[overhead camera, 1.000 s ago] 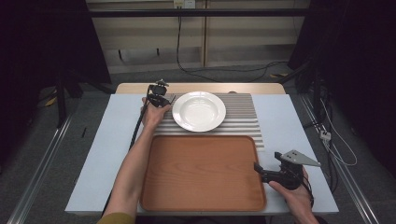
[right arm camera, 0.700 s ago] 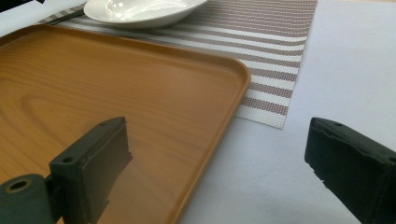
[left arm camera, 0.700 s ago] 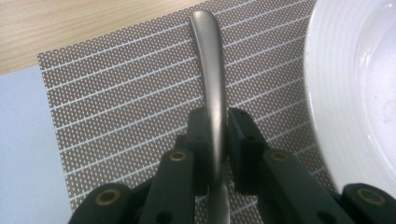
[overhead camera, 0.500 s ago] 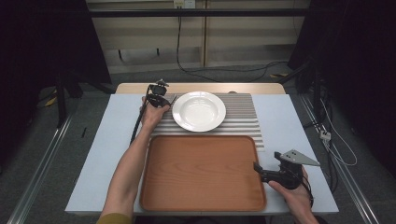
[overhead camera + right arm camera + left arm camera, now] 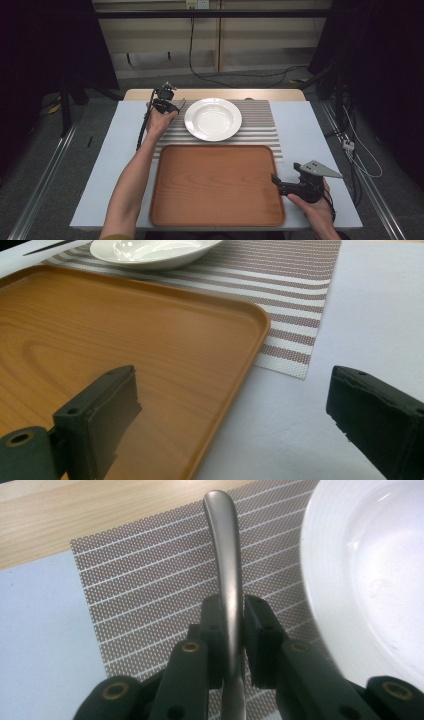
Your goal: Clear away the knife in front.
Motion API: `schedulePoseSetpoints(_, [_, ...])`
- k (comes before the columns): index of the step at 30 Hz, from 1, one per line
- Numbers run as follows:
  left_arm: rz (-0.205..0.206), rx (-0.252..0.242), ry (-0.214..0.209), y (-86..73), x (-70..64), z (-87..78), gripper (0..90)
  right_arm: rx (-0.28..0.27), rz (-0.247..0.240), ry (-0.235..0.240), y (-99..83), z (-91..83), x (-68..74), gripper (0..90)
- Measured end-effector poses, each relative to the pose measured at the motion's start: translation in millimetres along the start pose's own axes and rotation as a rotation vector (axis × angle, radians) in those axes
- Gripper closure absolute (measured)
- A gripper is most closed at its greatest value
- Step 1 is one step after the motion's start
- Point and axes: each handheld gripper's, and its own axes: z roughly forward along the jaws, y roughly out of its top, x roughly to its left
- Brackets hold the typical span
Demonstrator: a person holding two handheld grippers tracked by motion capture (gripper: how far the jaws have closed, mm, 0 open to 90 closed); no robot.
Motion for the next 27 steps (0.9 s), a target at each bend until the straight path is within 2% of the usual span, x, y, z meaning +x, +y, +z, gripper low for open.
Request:
schedulePoseSetpoints(4, [0.012, -0.004, 0.0, -1.3, 0.5, -8.3, 80.0, -0.002, -0.001, -0.001, 0.1, -0.2, 0.5, 6.2])
schedulePoseSetpoints(6, [-0.01, -0.03, -0.008, -3.5, 0.4, -14.9, 80.0, -0.002, -0.001, -0.001, 0.2, -0.2, 0.7, 6.2])
schedulePoseSetpoints(8, [-0.022, -0.035, -0.017, -4.4, 0.9, -16.8, 80.0, 0.001, -0.004, -0.001, 0.3, 0.1, 0.8, 6.2])
schedulePoseSetpoints(10, [-0.005, -0.035, -0.002, -6.5, -1.5, -21.7, 80.0, 0.0, -0.004, -0.004, 0.5, 0.0, 0.9, 6.2])
schedulePoseSetpoints(19, [0.016, -0.052, -0.011, -12.1, -5.9, -42.1, 80.0, -0.001, -0.013, -0.008, 1.5, -0.8, 2.9, 6.3])
schedulePoseSetpoints(21, [0.033, -0.051, -0.007, -14.3, -7.3, -50.1, 80.0, -0.003, -0.015, -0.008, 1.6, -0.8, 2.9, 6.3])
schedulePoseSetpoints(24, [0.041, -0.06, -0.012, -16.5, -7.4, -57.6, 80.0, -0.002, -0.017, -0.008, 1.5, -1.2, 3.1, 6.3])
schedulePoseSetpoints(27, [0.027, -0.074, -0.02, -17.8, -8.1, -62.6, 80.0, -0.005, -0.014, -0.009, 1.3, -1.8, 2.9, 6.3])
